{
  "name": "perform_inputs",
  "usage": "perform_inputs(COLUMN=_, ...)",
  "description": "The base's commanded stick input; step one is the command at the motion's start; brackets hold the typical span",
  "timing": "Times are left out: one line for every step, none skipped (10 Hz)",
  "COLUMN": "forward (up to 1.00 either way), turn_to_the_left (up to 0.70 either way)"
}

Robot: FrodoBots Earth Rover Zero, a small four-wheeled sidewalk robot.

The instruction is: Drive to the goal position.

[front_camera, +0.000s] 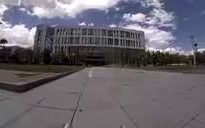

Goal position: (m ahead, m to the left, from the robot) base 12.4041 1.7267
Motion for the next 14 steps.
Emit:
perform_inputs(forward=0.70, turn_to_the_left=0.00)
perform_inputs(forward=0.70, turn_to_the_left=0.00)
perform_inputs(forward=0.70, turn_to_the_left=0.00)
perform_inputs(forward=0.70, turn_to_the_left=0.00)
perform_inputs(forward=0.70, turn_to_the_left=0.00)
perform_inputs(forward=0.70, turn_to_the_left=0.00)
perform_inputs(forward=0.70, turn_to_the_left=0.00)
perform_inputs(forward=0.70, turn_to_the_left=0.00)
perform_inputs(forward=0.70, turn_to_the_left=0.00)
perform_inputs(forward=0.70, turn_to_the_left=0.00)
perform_inputs(forward=0.70, turn_to_the_left=0.00)
perform_inputs(forward=0.70, turn_to_the_left=0.00)
perform_inputs(forward=0.70, turn_to_the_left=0.00)
perform_inputs(forward=0.70, turn_to_the_left=0.00)
